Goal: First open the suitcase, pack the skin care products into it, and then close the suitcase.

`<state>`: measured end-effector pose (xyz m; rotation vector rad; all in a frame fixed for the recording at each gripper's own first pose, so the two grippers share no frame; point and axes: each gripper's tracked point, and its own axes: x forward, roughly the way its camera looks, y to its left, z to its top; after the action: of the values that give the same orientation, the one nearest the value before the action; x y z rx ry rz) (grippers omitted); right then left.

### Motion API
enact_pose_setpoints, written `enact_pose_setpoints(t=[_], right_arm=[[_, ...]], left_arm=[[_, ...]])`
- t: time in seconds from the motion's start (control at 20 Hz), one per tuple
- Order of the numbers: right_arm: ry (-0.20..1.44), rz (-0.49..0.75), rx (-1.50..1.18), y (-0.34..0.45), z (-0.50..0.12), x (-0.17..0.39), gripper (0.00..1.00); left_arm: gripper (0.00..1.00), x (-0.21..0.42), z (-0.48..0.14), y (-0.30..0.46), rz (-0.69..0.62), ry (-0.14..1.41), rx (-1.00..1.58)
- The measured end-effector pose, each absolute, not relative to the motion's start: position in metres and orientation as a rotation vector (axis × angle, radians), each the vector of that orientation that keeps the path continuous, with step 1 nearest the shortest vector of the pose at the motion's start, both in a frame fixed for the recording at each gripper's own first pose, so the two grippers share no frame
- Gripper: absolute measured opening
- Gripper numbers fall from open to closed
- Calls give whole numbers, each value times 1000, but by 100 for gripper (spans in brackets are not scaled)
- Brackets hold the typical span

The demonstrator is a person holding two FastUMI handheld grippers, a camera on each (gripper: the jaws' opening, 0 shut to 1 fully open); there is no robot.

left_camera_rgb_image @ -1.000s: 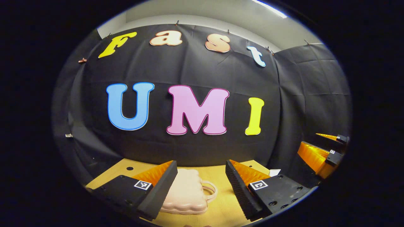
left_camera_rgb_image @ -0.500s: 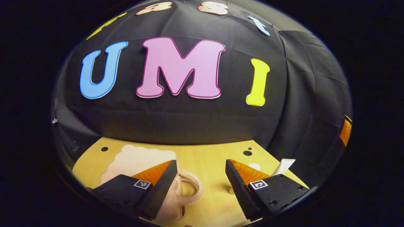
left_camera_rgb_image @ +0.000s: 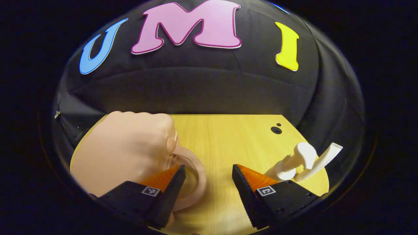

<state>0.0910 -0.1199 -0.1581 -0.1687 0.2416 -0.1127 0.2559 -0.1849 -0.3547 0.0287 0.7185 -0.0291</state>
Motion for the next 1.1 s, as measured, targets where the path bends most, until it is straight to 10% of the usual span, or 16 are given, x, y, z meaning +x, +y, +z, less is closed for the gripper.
enact_pose_setpoints(t=[0.25,0.35,1.1], right_arm=[[302,-109,-112,-122,-181,90,96],[305,-109,-106,-127,-182,88,96],[347,-75,-74,-88,-194,85,96]], left_arm=[[58,260,-392,-176,78,822,87],[24,262,-394,-172,67,836,62],[10,260,-170,-85,-196,758,-39]])
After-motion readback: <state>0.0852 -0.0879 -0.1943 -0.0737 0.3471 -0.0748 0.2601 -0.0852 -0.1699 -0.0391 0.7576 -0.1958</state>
